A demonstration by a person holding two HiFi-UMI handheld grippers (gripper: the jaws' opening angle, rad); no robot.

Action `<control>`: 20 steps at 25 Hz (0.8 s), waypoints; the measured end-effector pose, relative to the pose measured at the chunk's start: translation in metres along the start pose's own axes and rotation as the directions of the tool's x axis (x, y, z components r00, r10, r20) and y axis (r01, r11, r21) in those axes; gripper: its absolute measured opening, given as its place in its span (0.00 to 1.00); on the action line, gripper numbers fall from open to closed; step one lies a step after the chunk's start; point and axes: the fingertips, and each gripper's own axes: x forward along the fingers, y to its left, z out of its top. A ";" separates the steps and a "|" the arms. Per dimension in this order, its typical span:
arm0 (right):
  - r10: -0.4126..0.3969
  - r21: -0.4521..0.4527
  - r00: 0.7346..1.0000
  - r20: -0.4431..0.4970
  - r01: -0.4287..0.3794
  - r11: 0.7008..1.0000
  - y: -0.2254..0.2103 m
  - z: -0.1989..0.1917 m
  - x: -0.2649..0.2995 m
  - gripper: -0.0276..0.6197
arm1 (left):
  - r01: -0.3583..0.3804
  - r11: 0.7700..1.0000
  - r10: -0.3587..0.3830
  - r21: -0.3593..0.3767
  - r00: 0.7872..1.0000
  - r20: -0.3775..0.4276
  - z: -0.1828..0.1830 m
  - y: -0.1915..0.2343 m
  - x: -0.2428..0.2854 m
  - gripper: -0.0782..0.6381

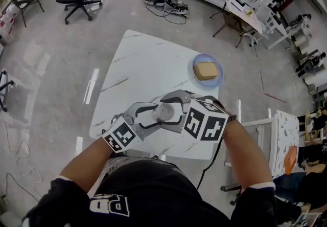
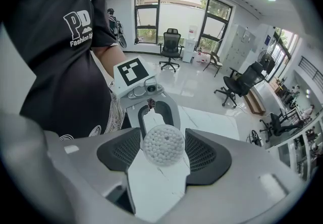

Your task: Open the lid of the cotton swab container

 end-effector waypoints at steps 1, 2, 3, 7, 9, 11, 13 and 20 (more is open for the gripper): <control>0.002 -0.003 1.000 -0.006 -0.002 1.000 0.000 -0.001 0.001 0.43 | 0.001 1.000 -0.001 0.002 1.000 -0.001 0.000 0.000 0.000 0.51; 0.002 -0.006 1.000 -0.011 -0.002 1.000 -0.001 -0.001 0.002 0.43 | 0.003 1.000 -0.003 0.004 1.000 -0.001 0.000 0.001 0.000 0.51; 0.003 -0.009 1.000 -0.015 -0.003 1.000 -0.001 -0.001 0.003 0.43 | 0.006 1.000 -0.006 0.006 1.000 -0.002 0.000 0.001 0.000 0.51; 0.019 -0.009 0.999 -0.031 -0.019 1.000 0.000 -0.004 0.007 0.43 | 0.019 1.000 -0.019 0.022 1.000 -0.006 -0.001 -0.002 0.001 0.51; 0.023 -0.012 0.999 -0.038 -0.023 1.000 0.001 -0.005 0.007 0.43 | 0.020 0.999 -0.020 0.026 1.000 -0.010 -0.002 -0.002 0.002 0.51; 0.022 -0.016 0.999 -0.040 -0.023 1.000 0.000 -0.006 0.007 0.43 | 0.010 1.000 -0.009 0.026 1.000 -0.017 -0.004 -0.001 0.002 0.51; 0.019 -0.019 0.999 -0.036 -0.020 1.000 -0.001 -0.007 0.006 0.43 | 0.003 1.000 -0.003 0.023 1.000 -0.021 -0.005 0.000 0.002 0.51; 0.015 -0.013 1.000 0.010 -0.015 1.000 -0.003 -0.007 0.006 0.45 | 0.026 0.999 -0.026 0.022 1.000 -0.009 -0.004 -0.001 0.004 0.51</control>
